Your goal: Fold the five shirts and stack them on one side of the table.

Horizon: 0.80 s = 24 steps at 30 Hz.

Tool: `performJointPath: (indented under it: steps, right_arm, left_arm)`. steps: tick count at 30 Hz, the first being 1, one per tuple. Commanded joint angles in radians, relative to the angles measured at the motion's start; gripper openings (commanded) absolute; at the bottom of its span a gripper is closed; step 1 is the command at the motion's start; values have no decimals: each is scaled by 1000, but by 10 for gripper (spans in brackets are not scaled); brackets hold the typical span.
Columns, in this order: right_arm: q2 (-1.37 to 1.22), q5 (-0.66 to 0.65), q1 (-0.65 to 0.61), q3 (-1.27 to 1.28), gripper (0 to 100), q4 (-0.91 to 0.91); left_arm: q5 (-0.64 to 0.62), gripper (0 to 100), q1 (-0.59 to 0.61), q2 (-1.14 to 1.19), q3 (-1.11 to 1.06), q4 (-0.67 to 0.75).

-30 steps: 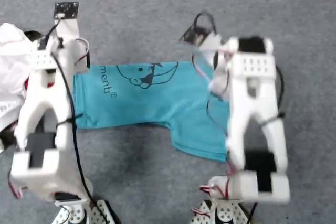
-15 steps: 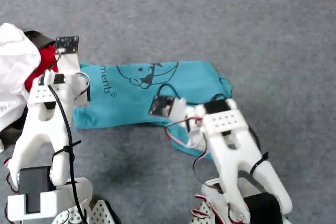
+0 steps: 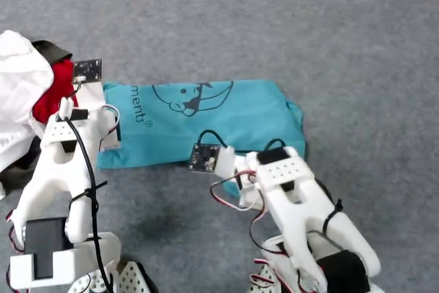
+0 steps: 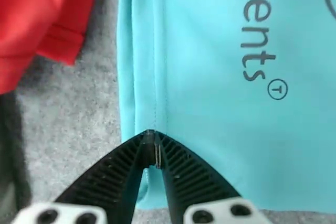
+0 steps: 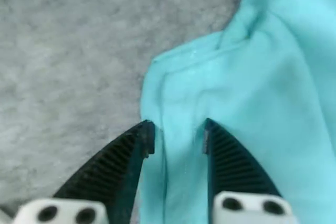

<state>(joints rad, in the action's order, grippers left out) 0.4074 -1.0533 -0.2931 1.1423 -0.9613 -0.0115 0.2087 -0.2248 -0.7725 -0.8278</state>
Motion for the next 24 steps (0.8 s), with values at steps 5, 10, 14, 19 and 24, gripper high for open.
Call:
performJointPath:
  steps: [5,10,14,19,24]
  right_arm:
    - [-85,-15,17,-44,11,17]
    - [-91,-12,74,-133,13,-26]
    - [-96,-17,147,-386,13,-247]
    - [-265,-18,153,-760,13,-460]
    - [-591,-75,155,-1191,13,-601]
  left_arm:
    - [-9,30,7,-35,-10,31]
    - [-9,29,7,-40,-8,31]
    - [-9,29,7,-38,-7,31]
    - [-9,29,1,-37,-1,31]
    - [-9,29,1,-35,-31,75]
